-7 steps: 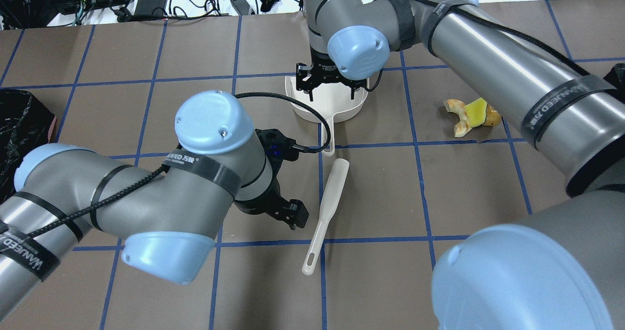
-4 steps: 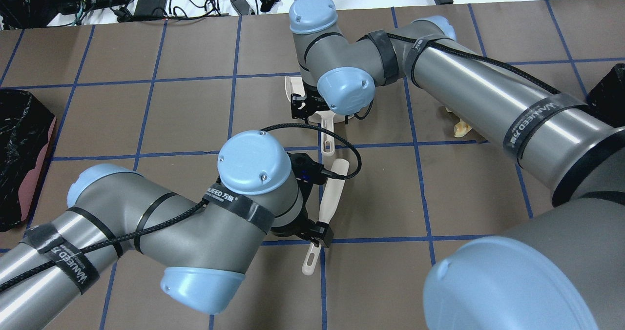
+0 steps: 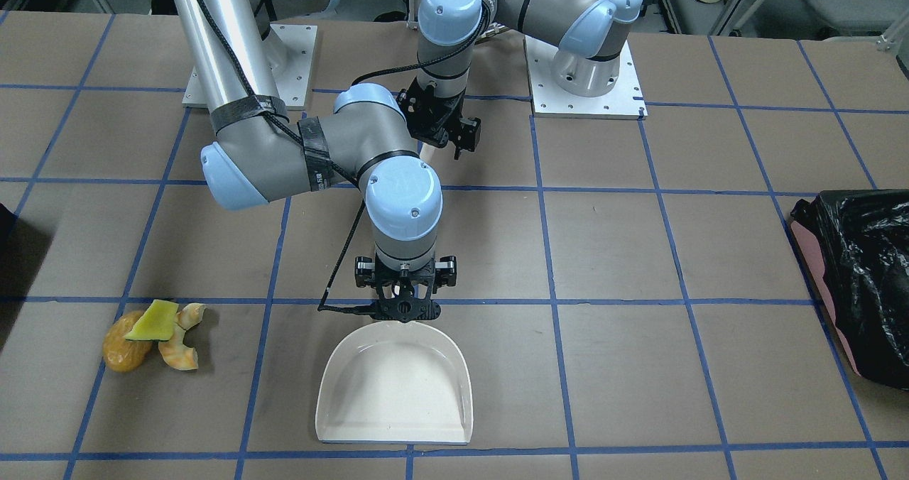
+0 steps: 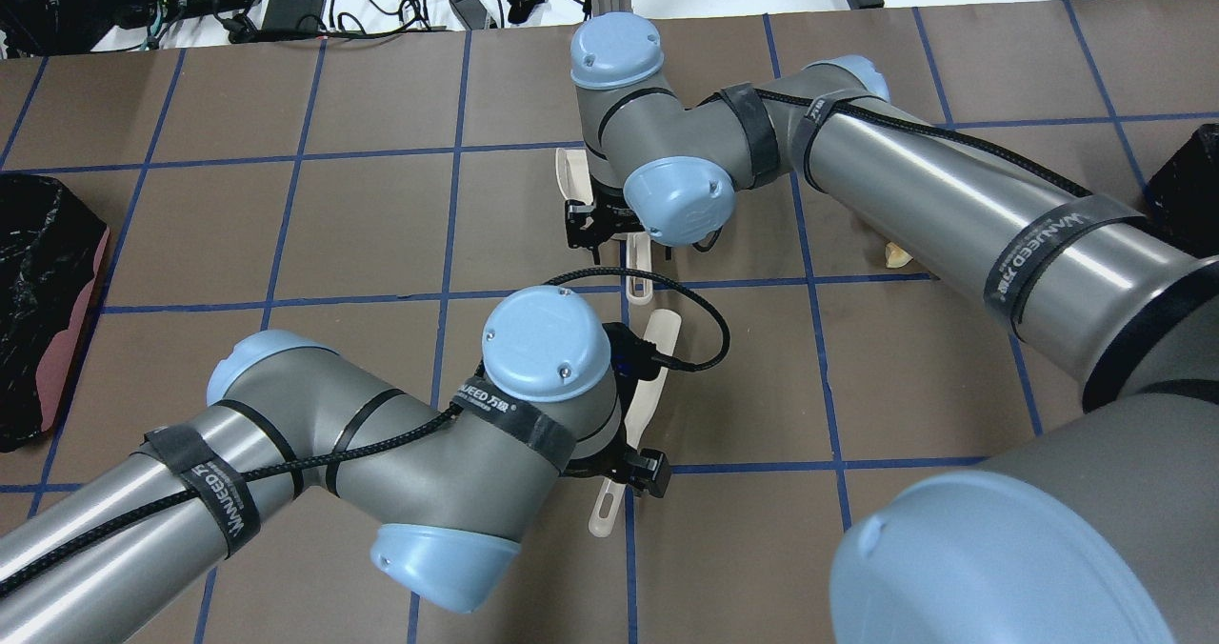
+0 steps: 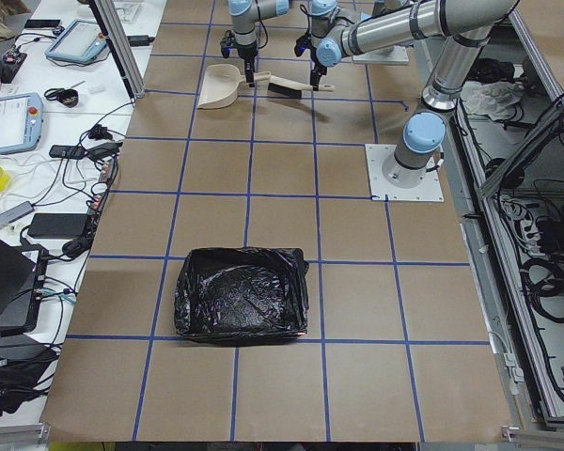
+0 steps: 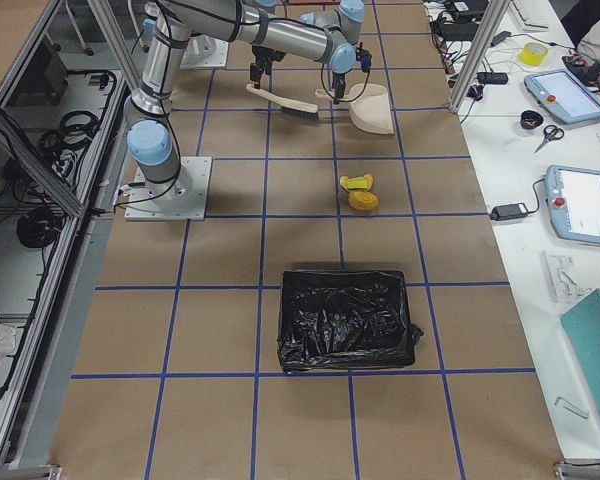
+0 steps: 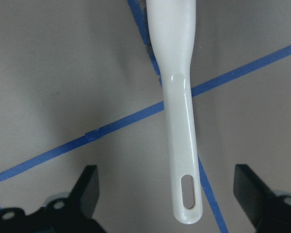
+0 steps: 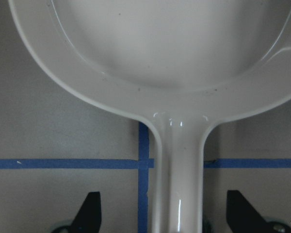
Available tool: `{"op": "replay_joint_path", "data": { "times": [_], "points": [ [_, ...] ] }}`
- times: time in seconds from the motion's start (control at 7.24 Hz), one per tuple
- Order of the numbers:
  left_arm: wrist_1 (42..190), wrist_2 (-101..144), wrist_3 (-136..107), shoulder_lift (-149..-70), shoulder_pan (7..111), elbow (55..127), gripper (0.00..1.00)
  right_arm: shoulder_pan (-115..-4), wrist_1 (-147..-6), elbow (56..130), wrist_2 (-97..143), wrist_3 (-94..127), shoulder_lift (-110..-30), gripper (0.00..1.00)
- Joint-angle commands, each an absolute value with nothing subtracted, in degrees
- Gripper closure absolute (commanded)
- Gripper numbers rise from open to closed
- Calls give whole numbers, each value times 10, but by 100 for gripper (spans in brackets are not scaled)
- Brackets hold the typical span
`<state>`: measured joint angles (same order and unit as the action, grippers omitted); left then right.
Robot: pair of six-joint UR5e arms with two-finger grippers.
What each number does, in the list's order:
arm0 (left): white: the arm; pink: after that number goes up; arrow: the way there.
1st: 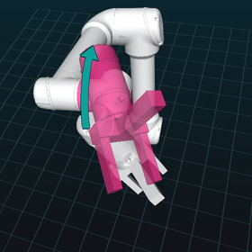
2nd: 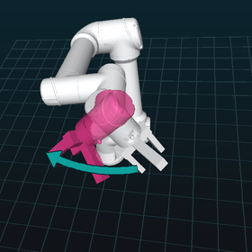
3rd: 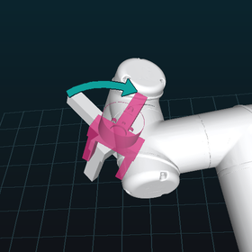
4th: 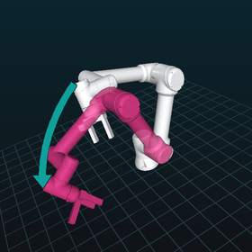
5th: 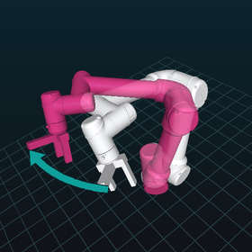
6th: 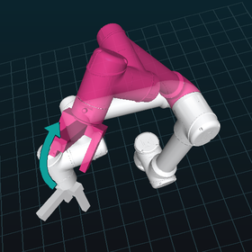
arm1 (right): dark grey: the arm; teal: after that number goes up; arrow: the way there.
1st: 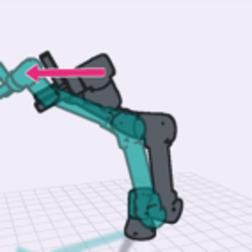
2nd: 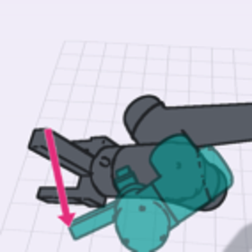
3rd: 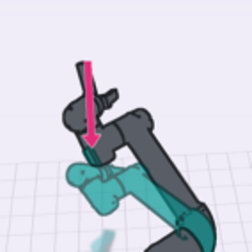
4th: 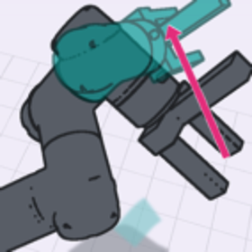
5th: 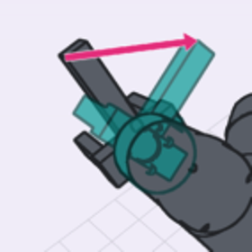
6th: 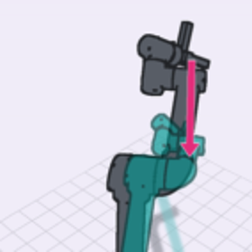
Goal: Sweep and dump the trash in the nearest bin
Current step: 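Close the right gripper on the dustpan handle while the left grasps the brush handle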
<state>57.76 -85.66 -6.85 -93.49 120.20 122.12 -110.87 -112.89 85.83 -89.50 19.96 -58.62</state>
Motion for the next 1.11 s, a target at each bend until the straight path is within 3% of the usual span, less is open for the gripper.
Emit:
{"op": "replay_joint_path", "data": {
  "times": [0.0, 0.28, 0.41, 0.69, 0.83, 0.97],
  "points": [
    [572, -859, -70, -956, 1208, 1222, 2, -1108, -1122, 860, -896, 194, -587, 16],
    [564, -859, -76, -969, 1208, 1227, 2, -1108, -1121, 861, -900, 196, -586, 19],
    [564, -856, -82, -971, 1208, 1227, 13, -1107, -1121, 865, -897, 196, -588, 22],
    [564, -854, -83, -973, 1208, 1227, 16, -1107, -1112, 865, -895, 195, -592, 38],
    [564, -854, -82, -973, 1208, 1227, 17, -1107, -1112, 865, -895, 195, -593, 41],
    [564, -856, -79, -972, 1208, 1225, 26, -1107, -1107, 865, -894, 195, -593, 47]
  ]
}}
